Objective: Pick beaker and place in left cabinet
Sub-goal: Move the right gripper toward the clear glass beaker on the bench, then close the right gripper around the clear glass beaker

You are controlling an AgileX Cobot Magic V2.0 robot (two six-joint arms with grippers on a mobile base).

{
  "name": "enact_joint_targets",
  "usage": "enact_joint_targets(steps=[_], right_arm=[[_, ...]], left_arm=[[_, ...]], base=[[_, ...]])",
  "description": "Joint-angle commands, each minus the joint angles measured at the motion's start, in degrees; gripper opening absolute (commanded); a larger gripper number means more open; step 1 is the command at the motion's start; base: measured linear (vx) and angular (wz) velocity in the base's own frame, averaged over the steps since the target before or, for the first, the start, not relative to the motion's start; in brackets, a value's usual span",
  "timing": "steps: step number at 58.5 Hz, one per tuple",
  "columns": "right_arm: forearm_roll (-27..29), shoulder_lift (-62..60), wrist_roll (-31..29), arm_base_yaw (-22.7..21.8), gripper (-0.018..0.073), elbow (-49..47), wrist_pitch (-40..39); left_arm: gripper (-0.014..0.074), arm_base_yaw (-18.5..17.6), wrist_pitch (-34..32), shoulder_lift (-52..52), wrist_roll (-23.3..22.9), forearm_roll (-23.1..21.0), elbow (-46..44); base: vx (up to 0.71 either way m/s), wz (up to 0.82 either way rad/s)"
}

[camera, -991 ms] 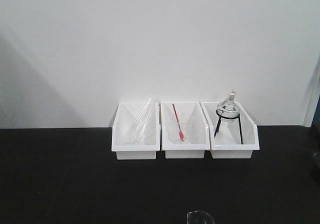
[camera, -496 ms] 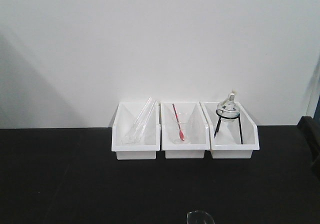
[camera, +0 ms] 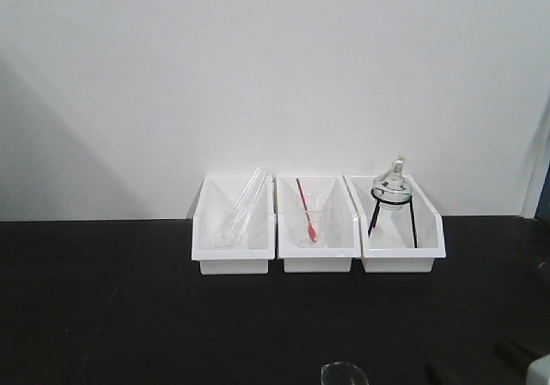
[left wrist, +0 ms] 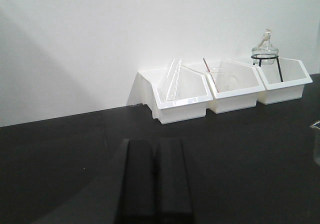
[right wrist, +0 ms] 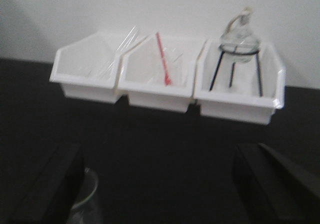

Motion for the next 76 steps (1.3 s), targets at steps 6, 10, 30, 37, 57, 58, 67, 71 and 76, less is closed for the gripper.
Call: enact_joint_targets(steps=[6, 10, 30, 37, 57, 58, 67, 71, 76], right_arm=[[-9.86, 11.38, 0.55, -0.18, 0.0625, 0.13, -18.25], [-10.80, 16.54, 0.45, -0.18, 0.0620, 0.13, -24.46], [-11.98, 33.03, -0.73, -0.12, 0.0586, -7.33, -30.13], [-14.06, 36.65, 0.17, -0.12, 0.0585, -11.26, -30.13], [-21.62, 43.76, 2.87, -0.12, 0.0585, -17.83, -30.13], [-21.93, 43.92, 2.93, -0.12, 0.0585, -18.08, -30.13], [-21.33, 43.98, 2.93, -0.12, 0.0585, -18.21, -30.13], [-21.39, 43.98, 2.93, -0.12, 0.0585, -18.21, -30.13], [-21.39, 43.98, 2.93, -0.12, 0.0585, -18.21, -30.13]], left_arm=[[0.0001, -0.22, -4.81, -1.10, -0.19, -0.47, 0.94], [0.0001, -0.22, -4.81, -1.10, -0.19, -0.47, 0.94], [0.0001, -0.22, -4.81, -1.10, -0.19, -0.47, 0.94], [0.0001, -0.22, -4.81, -1.10, -0.19, -0.47, 0.94], [0.0001, -0.22, -4.81, -1.10, -0.19, -0.47, 0.94], [0.0001, -0.22, -4.81, -1.10, -0.19, -0.47, 0.94], [0.0001, -0.22, -4.81, -1.10, -0.19, -0.47, 0.94], [0.0001, -0.22, -4.81, -1.10, -0.19, -0.47, 0.94], [0.0001, -0.22, -4.81, -1.10, -0.19, -0.47, 0.94]], base=[[0.00, 0.00], [0.00, 0.00], [0.00, 0.00], [0.00, 0.00], [0.00, 0.00], [0.00, 0.00], [0.00, 0.00], [0.00, 0.00], [0.00, 0.00]])
